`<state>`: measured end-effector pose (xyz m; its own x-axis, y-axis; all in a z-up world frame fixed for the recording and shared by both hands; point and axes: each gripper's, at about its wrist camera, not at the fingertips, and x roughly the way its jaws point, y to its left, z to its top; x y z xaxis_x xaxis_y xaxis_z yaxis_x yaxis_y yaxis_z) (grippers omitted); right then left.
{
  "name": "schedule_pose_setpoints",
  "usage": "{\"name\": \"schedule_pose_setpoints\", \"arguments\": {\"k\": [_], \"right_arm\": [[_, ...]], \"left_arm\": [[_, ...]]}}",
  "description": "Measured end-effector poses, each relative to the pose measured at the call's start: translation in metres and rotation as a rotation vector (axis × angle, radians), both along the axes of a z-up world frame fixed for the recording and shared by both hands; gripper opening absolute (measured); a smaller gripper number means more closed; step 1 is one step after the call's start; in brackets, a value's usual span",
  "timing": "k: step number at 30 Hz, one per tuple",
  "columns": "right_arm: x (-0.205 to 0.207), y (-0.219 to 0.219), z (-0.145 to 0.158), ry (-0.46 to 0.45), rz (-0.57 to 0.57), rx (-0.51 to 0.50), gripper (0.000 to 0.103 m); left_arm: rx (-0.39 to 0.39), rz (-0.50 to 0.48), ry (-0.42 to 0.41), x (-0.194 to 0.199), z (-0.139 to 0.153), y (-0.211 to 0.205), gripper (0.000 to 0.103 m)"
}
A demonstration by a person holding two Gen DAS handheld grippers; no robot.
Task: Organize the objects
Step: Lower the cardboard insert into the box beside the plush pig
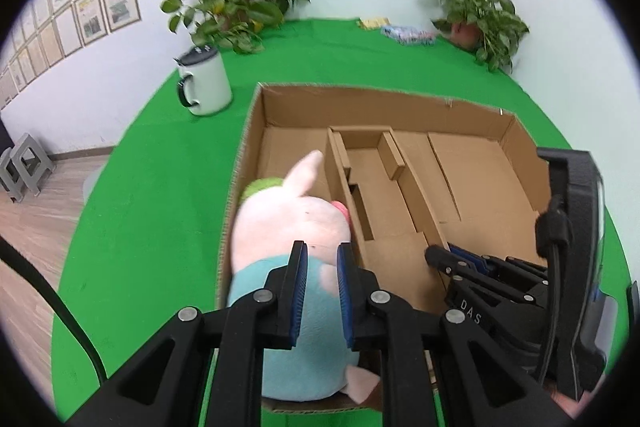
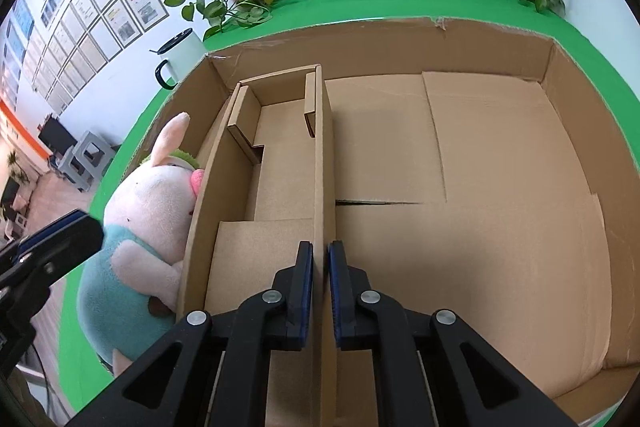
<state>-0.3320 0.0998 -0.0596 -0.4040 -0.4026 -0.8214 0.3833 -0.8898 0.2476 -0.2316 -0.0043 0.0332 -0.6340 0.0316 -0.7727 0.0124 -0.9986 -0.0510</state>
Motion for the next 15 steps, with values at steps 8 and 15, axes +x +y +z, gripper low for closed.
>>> {"name": "schedule_pose_setpoints", "arguments": {"k": [8,15], "right_arm": [[0.025,0.027,0.022,0.059,0.025,-0.040,0.032],[0.050,0.030,0.007,-0.011,0.091,0.053,0.021]], "left_arm": [[-0.020,0.017,0.144,0.040,0.019,0.005,0.044],[-0.014,0.030,0.164,0.066,0.012,0.010,0.044]]}}
